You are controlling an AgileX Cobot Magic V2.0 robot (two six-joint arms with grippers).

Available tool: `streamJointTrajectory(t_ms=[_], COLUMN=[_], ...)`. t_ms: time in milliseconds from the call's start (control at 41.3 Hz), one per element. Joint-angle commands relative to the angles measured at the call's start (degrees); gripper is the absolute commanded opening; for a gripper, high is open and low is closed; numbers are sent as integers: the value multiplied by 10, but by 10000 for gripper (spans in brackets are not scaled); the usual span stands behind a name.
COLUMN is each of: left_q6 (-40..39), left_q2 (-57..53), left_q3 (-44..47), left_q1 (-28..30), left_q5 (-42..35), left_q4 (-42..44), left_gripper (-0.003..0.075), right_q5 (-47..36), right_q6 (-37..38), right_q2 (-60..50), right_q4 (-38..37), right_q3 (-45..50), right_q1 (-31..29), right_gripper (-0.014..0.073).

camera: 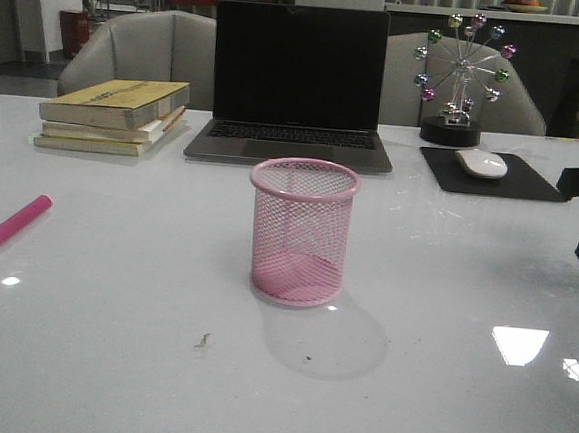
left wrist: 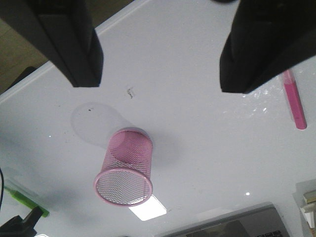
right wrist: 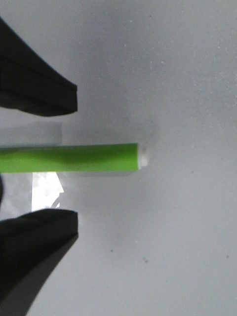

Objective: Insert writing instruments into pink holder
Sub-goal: 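Lower the right gripper and grasp the green marker upright, then lift the green marker and carry it above the pink holder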

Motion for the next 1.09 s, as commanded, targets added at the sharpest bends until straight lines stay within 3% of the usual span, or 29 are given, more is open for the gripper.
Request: streamJointTrajectory(t_ms=[0,363,436,605,702,799,920,1065], left_q6=[1,1,1,1,1,1,1,1], left_q2=[2,2,2,2,2,2,2,2], left_q3=[-16,-16,-16,-16,-16,-16,-16,-16], left_q1=[-3,-3,-3,-3,-3,-3,-3,-3], left_q5=[-44,-43,-43,-43,-43,-43,-43,-43], left_q4=[-3,-3,-3,-3,-3,-3,-3,-3], left_gripper=[549,549,549,549,549,549,549,549], right_q5=[-2,13,16,27,40,40,4,-112], right_q6=[-11,-11,-11,-11,-11,-11,-19,-27], right_q2=[0,40,40,40,40,26,-31,-144], right_q4=[-4,-14,-19,-20,-18,-9,16,35], right_q3=[-40,-73,-73,-81,-89,-83,-39,63], right_q1=[-3,-3,-3,-3,-3,-3,-3,9], right_gripper=[518,514,458,212,148,141,141,141])
